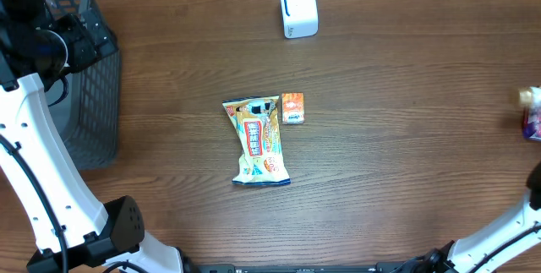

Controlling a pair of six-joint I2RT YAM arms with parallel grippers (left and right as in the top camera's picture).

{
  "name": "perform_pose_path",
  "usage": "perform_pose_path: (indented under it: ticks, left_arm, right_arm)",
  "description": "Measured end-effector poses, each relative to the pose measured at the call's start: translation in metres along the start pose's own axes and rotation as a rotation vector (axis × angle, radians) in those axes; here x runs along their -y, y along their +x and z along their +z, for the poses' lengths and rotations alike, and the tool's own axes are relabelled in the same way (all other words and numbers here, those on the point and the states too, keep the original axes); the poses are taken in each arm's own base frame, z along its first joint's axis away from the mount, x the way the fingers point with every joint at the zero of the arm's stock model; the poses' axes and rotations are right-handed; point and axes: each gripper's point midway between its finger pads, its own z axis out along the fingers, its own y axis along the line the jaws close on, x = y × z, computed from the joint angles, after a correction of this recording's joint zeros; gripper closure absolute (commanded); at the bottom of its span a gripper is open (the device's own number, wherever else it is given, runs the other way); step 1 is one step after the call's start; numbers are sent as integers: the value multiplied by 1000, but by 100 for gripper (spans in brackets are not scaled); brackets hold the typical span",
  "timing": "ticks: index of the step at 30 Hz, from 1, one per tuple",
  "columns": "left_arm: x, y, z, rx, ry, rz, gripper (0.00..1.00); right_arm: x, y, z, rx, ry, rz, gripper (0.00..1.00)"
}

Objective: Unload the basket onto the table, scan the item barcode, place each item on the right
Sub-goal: 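Carry the Pantene tube to the right table edge and release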

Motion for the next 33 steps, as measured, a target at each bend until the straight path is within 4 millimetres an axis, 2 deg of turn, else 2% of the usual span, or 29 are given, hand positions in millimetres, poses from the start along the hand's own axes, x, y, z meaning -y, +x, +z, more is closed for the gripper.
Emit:
perform_pose_path:
  ticks: [5, 10, 14, 17, 21, 23, 28, 30, 32, 33]
  left_arm:
    - [0, 0, 0, 0, 0, 0, 0]
    - [0, 0, 0, 0, 0, 0, 0]
    - [0, 0, 0, 0, 0, 0, 0]
    - [0, 0, 0, 0, 0, 0, 0]
    - [0, 0, 0, 0, 0, 0, 0]
    - [0, 0, 0, 0, 0, 0, 0]
    - [0, 0, 0, 0, 0, 0, 0]
    - [0, 0, 0, 0, 0, 0, 0]
    - [0, 0, 0, 0, 0, 0, 0]
    - [0, 0, 0, 0, 0, 0, 0]
  right_arm:
    - [20, -31, 1, 60, 21, 19, 96]
    - [52, -52, -2, 108, 114, 43, 96]
    - [82, -56, 1, 94, 194, 71, 96]
    - [100, -53, 12, 77, 238, 86, 96]
    - [110, -49, 32, 76, 253, 84, 95]
    - [112, -47, 40, 77, 252, 79, 90]
    - [102, -58, 45, 123, 206, 41, 63]
    - [99, -62, 45, 134, 193, 13, 55]
    - [93, -62, 46, 127, 165, -12, 42]
    - [89, -61, 47, 120, 147, -29, 41]
